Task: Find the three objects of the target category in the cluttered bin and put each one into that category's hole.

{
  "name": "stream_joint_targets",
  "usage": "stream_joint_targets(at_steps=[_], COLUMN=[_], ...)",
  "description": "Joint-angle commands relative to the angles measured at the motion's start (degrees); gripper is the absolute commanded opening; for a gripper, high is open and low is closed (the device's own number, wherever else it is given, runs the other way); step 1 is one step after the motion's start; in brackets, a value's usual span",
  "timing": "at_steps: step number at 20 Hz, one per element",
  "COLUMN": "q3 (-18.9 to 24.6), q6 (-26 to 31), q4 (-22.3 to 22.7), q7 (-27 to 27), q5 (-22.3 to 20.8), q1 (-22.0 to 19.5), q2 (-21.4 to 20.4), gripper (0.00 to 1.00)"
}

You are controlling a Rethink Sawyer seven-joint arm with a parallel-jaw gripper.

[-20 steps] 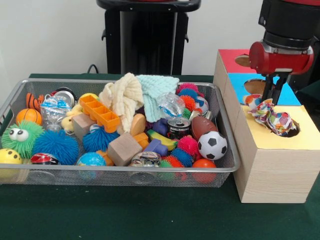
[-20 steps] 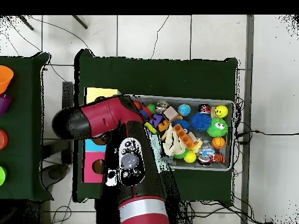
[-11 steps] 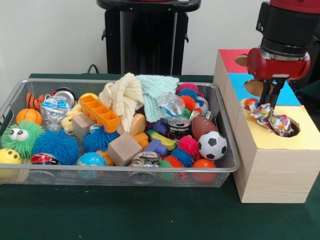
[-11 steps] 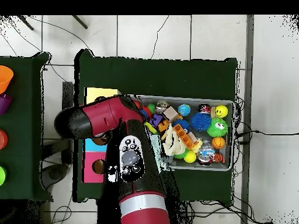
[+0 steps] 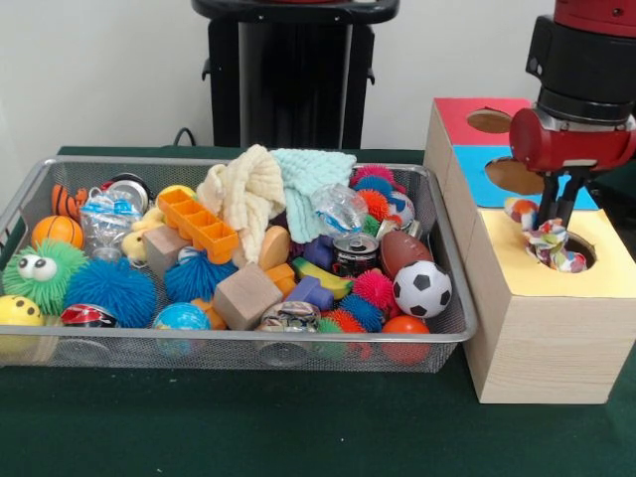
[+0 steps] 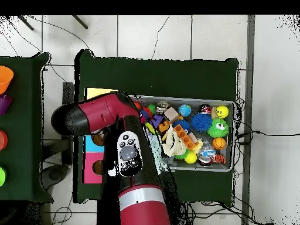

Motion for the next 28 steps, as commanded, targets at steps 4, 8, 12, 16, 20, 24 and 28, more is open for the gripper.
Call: stream_joint_targets(at_steps=[4,8,12,16,20,24,28], q3=[5.1,5.4,5.2,5.1,4.9,5.0,4.8], q6=[0.6,1.4,1.9,2.0,2.6,1.8,0.8], q4=[-3.2,-3.6,-4.1,-4.7,-5.3,-4.8,-4.3], q7=[-2.8,-3.3,-3.4,-3.3,-2.9,-2.6,-2.0], q5=[-0.7,-0.7,-1.2,-1.5,-1.4,-1.3,-1.4], q1=[-0.7,-0.8,-0.5,-0.2,0.2,0.0,-0.2], q2=[3.0,3.0,3.3,3.9,4.2,4.2,4.5], gripper=[0.00,0.00,0.00,0.00,0.00,0.00,0.00])
